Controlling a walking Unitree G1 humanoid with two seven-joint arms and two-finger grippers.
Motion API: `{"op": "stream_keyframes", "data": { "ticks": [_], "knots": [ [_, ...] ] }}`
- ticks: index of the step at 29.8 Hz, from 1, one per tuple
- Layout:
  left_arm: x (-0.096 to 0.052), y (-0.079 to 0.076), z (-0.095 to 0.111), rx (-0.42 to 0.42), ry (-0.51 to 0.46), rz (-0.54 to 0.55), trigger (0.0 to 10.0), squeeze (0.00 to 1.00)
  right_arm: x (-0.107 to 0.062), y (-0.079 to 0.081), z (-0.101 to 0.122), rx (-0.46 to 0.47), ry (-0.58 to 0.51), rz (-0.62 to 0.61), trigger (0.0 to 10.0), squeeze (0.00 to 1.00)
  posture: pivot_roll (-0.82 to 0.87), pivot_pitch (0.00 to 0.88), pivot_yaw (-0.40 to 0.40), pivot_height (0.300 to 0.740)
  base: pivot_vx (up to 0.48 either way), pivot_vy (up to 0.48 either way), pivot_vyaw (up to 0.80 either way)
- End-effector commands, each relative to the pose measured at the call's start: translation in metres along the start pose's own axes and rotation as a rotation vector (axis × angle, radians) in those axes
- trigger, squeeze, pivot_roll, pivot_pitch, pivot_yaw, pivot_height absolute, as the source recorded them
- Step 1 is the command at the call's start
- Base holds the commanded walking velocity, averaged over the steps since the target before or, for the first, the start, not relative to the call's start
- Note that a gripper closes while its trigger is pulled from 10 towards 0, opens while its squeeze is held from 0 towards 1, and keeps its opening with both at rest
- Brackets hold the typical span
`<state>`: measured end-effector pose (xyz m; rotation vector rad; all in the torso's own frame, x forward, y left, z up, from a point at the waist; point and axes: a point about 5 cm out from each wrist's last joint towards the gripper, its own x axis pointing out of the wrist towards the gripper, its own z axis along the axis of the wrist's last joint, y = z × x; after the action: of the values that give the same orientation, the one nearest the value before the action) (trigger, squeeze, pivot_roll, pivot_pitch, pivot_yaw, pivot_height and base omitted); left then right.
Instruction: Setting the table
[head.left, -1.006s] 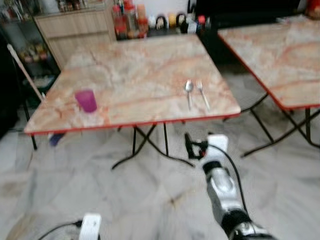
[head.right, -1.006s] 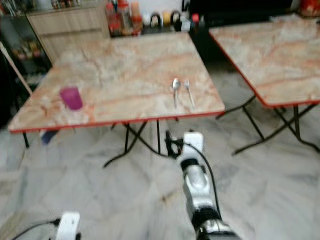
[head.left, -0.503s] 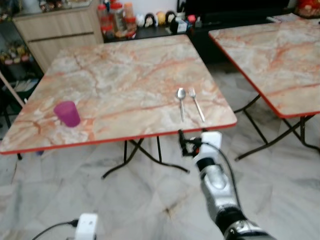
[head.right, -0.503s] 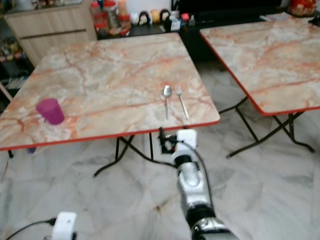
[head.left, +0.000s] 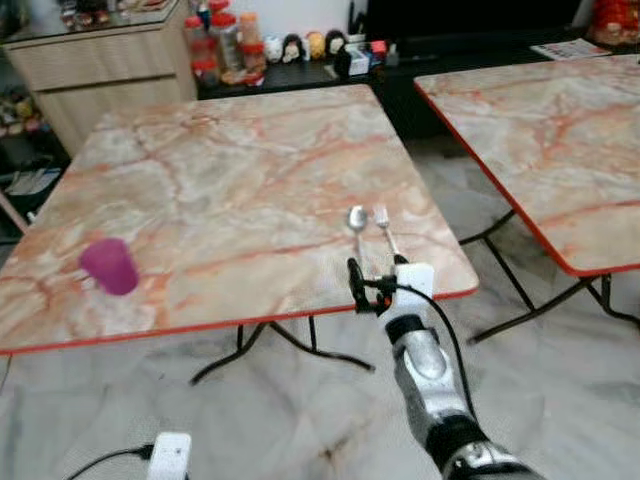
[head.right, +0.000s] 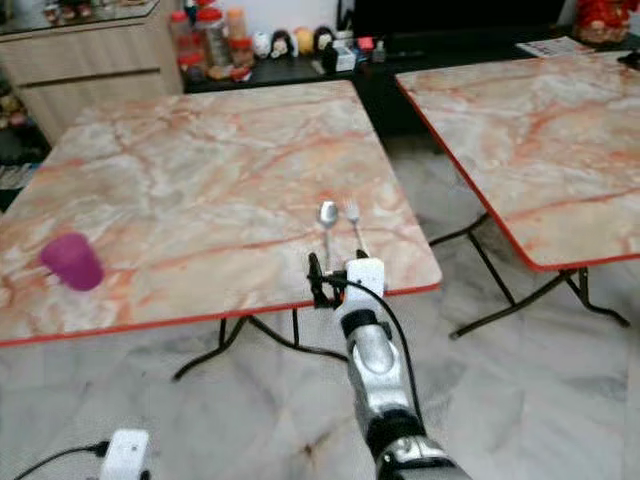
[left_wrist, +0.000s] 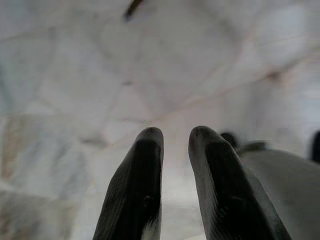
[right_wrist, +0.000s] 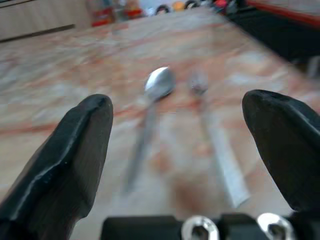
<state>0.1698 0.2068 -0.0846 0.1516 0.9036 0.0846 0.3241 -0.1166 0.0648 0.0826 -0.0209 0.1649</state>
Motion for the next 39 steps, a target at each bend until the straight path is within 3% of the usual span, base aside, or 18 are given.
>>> {"op": "stream_keyframes", "data": {
  "ticks": [1, 15, 39],
  "knots": [
    [-0.001, 0.011, -0.005, 0.009, 0.021, 0.028, 10.0, 0.00, 0.004, 0.012, 0.004, 0.019, -0.016, 0.027, 10.0, 0.00, 0.02, 0.030, 0.031, 0.740, 0.322, 0.000, 0.00],
    [-0.001, 0.012, -0.006, 0.007, 0.023, 0.033, 10.0, 0.00, 0.003, 0.016, 0.002, 0.023, -0.007, 0.050, 10.0, 0.00, 0.03, 0.025, 0.026, 0.740, 0.295, 0.000, 0.00],
    [-0.001, 0.012, -0.005, 0.003, 0.022, 0.039, 10.0, 0.00, 0.013, 0.023, 0.006, 0.001, 0.035, 0.006, 10.0, 0.00, 0.02, 0.036, 0.027, 0.740, 0.000, 0.000, 0.00]
  ]
}}
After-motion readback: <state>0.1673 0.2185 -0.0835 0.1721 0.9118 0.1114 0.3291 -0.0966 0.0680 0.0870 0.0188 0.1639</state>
